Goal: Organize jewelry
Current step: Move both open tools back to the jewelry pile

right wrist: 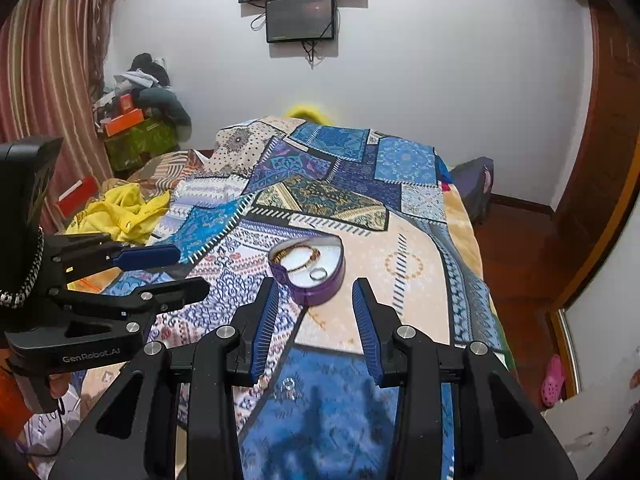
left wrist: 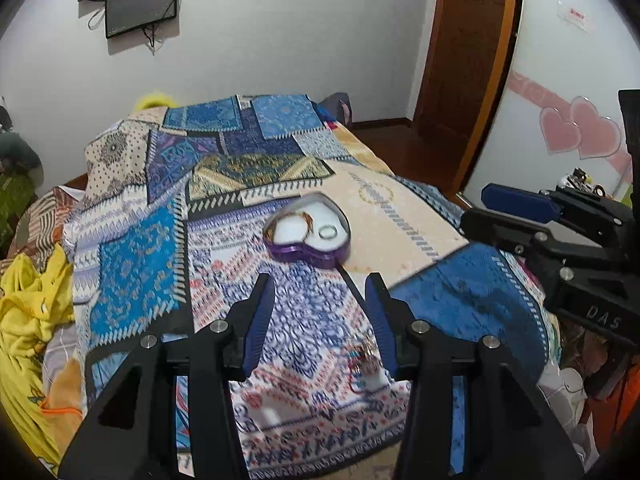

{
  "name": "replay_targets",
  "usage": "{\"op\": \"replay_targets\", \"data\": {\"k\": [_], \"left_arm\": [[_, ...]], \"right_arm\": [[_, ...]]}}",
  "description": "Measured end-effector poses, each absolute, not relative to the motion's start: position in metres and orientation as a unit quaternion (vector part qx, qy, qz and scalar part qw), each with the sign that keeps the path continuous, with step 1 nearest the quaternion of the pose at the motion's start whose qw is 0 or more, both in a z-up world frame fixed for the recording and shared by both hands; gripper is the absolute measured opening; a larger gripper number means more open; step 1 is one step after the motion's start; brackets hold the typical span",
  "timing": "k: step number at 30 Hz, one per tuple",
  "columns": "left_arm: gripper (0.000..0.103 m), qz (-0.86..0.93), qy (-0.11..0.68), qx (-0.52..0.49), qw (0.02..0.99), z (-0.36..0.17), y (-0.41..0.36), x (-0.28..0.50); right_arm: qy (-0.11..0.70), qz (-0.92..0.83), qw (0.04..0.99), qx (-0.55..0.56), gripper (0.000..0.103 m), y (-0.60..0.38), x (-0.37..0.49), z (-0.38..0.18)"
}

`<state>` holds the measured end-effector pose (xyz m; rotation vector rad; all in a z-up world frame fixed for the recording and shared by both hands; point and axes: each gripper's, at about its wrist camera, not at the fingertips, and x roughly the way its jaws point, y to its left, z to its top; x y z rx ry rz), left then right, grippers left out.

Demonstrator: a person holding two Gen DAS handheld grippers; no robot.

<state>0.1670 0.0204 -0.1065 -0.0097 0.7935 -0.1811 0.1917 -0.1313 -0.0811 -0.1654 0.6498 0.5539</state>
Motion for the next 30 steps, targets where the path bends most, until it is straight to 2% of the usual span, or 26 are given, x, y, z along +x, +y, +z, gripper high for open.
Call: {"op": "replay_targets", "data": {"k": [13,22,23,27,30], "left_arm": [[0.046,-0.116,0.45,-0.03,0.885,-0.162,0.008,0.152],[0.046,-0.137,0.467,-0.028,0.873,-0.184,-0.012,0.149],[0.045,-0.138,0.466,-0.029,0.873,-0.185,-0.013,0.149],[0.027,-0.147,0.468,-0.029,0.871,-0.188,-0.017,0.152],[0.027,-0.144,0.467,-0.027,0.872,-0.19,-0.018,0.156]], "right_arm": [[0.368,0.26,0.888,-0.092,0.035,-0.144,0.178,-0.124],[0.409,0.263,0.868,-0.097,0.035,-0.153,0.172,-0.155],[0.411,0.263,0.868,-0.096,0.035,-0.153,0.172,-0.156],[0.419,0.264,0.865,-0.086,0.035,-0.158,0.173,-0.16],[0.418,0.267,0.864,-0.081,0.035,-0.158,0.174,-0.161]]}}
